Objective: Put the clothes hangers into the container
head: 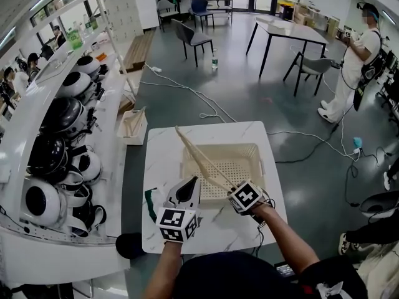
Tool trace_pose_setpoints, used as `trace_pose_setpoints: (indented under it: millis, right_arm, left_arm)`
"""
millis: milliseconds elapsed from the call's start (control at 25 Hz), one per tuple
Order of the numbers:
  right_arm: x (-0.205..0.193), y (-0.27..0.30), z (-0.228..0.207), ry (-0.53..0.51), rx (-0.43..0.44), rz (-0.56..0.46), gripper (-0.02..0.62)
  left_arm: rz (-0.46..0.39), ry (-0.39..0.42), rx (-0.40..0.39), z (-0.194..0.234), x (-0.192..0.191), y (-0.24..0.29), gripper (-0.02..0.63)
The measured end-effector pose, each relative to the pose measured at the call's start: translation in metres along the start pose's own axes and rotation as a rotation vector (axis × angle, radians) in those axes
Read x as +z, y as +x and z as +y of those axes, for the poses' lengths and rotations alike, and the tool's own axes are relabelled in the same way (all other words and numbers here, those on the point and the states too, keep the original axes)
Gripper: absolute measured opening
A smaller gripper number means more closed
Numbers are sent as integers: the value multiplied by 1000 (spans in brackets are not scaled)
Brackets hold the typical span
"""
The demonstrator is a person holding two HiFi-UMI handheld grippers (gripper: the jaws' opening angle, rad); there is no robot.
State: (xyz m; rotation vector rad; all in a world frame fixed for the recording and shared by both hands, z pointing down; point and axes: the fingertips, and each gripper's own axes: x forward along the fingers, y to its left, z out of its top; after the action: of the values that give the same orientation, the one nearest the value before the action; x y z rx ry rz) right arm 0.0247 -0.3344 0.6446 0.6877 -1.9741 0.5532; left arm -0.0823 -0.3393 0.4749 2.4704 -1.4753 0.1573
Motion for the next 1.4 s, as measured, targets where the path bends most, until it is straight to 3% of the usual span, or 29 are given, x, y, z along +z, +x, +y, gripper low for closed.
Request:
trace_pose_setpoints:
  millis: [600,840,1000,1200,1400]
  right_arm:
    - [10,-3,-9,32,-9,-52,74]
    - [9,-2,-18,21,-54,-44,106]
    - [6,3,-14,53,-31,-50,123]
    - [8,0,-26,42,-89,-45,144]
    - [7,0,-28,65,-63,-38,152]
  left_arm:
    - [3,-4,1,-1,-2,0,2]
    - [3,-5,-1,-2,-5,1,2]
    - [6,-3,0,-2,-7,1,2]
    - [7,-4,-1,-1,-5,0,2]
    - [10,-4,0,-3,-4,1,2]
